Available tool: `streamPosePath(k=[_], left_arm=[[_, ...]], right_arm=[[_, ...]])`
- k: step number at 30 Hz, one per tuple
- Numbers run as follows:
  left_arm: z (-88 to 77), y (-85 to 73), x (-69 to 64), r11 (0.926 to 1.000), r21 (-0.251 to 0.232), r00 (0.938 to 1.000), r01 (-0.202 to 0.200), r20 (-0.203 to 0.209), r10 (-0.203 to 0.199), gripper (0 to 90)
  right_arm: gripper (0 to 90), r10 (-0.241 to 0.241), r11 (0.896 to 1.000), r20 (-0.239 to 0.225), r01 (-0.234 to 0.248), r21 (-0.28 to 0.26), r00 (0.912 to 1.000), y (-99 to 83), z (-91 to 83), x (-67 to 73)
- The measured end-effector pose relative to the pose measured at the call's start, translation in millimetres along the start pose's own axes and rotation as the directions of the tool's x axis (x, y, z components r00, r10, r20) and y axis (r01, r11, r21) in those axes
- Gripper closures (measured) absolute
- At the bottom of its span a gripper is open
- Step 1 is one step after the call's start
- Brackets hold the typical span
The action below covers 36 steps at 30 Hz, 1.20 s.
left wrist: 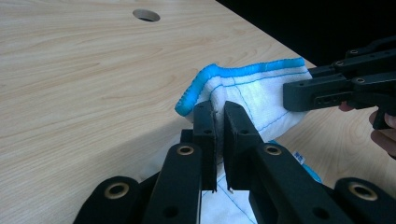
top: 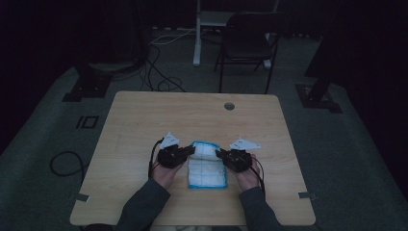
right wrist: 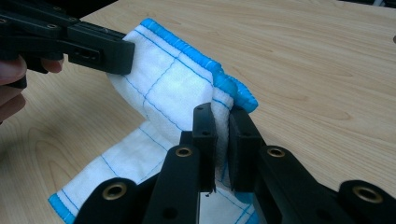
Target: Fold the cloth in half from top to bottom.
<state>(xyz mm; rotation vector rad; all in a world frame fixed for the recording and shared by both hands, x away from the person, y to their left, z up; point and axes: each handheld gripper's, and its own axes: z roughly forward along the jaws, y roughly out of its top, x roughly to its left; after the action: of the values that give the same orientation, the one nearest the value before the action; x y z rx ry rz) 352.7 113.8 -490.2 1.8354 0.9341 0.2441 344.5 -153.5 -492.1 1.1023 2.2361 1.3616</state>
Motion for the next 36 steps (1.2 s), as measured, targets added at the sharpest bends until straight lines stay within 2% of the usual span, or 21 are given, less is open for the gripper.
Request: streamPosePath(k=[11, 24, 28, 31, 36], left_arm=[[-1.9, -8.2, -3.7, 0.9999, 0.0, 0.9999, 0.01, 0.004, -0.01, 85.4], [-2.7, -22.7, -7.9, 0.9995, 0.024, 0.9995, 0.023, 0.02, -0.023, 84.6], [-6.8, -24.2, -8.2, 0.9995, 0.015, 0.9993, 0.028, 0.023, -0.029, 82.5], [-11.8, -22.8, -5.8, 0.999, -0.006, 0.9989, 0.045, 0.015, -0.045, 81.4], [-16.6, -21.2, 0.6, 0.9982, -0.015, 0.9982, 0.059, -0.01, -0.059, 81.0]], right_arm=[[83.8, 0.003, 1.0, -0.003, -0.003, 0.003, 1.0, -6.8, -1.1, 3.3], [83.7, 0.02, 1.0, -0.011, -0.02, 0.022, 0.9997, -21.1, -0.8, 6.1], [83.7, 0.022, 0.999, -0.014, -0.022, 0.027, 0.9997, -24.3, -1.8, 7.2], [83.7, 0.021, 0.999, -0.015, -0.021, 0.03, 0.9997, -26.8, -3.1, 8.2], [83.5, 0.021, 0.999, -0.015, -0.02, 0.039, 0.9997, -32.5, -4.2, 9.2]])
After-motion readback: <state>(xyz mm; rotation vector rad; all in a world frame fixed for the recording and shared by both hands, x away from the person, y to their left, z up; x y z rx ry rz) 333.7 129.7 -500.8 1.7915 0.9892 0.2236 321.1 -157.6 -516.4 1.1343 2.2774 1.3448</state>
